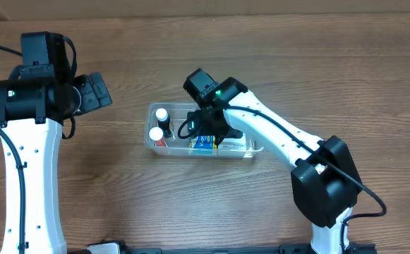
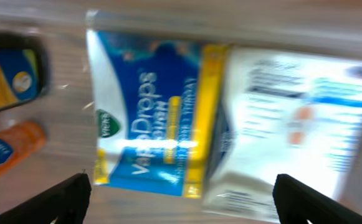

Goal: Pack container
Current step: 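Place VapoDrops box upright in the container center and release, then grasp the small red-and-white box with the right gripper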

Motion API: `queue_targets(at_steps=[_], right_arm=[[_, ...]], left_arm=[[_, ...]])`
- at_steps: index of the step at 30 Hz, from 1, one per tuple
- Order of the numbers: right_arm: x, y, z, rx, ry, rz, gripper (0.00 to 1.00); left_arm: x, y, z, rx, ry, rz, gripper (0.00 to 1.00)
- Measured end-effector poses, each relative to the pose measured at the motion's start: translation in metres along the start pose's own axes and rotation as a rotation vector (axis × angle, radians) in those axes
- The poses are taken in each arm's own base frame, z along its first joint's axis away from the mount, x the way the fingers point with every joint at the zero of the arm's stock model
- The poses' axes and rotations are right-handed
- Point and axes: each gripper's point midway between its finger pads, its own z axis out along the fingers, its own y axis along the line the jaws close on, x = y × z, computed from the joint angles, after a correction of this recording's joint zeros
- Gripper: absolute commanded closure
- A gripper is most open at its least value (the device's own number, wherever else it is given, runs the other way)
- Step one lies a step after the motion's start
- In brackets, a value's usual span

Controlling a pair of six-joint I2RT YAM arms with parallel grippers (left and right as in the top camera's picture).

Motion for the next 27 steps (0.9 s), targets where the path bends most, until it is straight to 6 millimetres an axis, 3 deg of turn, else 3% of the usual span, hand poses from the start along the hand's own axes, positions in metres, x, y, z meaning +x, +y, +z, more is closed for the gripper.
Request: queue_targets(at_steps=[1, 4, 5, 7, 9, 10, 11, 13, 16, 20, 23, 27], right_arm=[[-0.005, -0.008, -0.011, 0.034, -0.028, 0.002, 0.00], [-0.036, -0.042, -0.095, 0.043, -0.235, 0.096, 0.00], [-0.043, -0.068, -0.135, 0.031, -0.317, 0.169, 0.00], [-0.043, -0.124, -0.187, 0.039, -0.410, 0.317, 0.00], [-0.027, -0.191, -0.216, 0.091, -0.431, 0.491, 0.00], [-0.022, -0.208, -0.220, 0.116, -0.429, 0.534, 0.00], [-0.015, -0.231, -0.219, 0.143, -0.399, 0.590, 0.00], [-0.007, -0.258, -0.203, 0.182, -0.333, 0.644, 0.00], [0.007, -0.284, -0.158, 0.209, -0.190, 0.669, 0.00], [0.022, -0.285, -0.099, 0.151, -0.068, 0.624, 0.00], [0.045, -0.276, -0.043, 0.102, 0.029, 0.574, 0.00], [0.068, -0.273, 0.003, 0.083, 0.072, 0.556, 0.00]], left_arm=[[0.000, 0.000, 0.000, 0.000, 0.001, 0.004, 0.00], [0.000, 0.000, 0.000, 0.000, 0.001, 0.011, 0.00], [0.000, 0.000, 0.000, 0.000, 0.001, 0.011, 0.00], [0.001, 0.000, 0.000, -0.001, 0.002, 0.011, 0.00], [0.001, 0.000, 0.000, -0.001, 0.004, 0.012, 0.00], [0.001, 0.000, 0.000, -0.001, 0.004, 0.012, 0.00], [0.001, 0.000, 0.000, -0.001, 0.004, 0.012, 0.00], [0.001, 0.000, 0.000, -0.001, 0.004, 0.012, 0.00], [0.002, 0.000, 0.000, -0.002, 0.007, 0.012, 0.00], [0.002, 0.001, 0.000, -0.002, 0.007, 0.012, 0.00], [0.002, 0.001, 0.000, -0.002, 0.008, 0.012, 0.00], [0.002, 0.001, 0.000, -0.002, 0.008, 0.012, 0.00]])
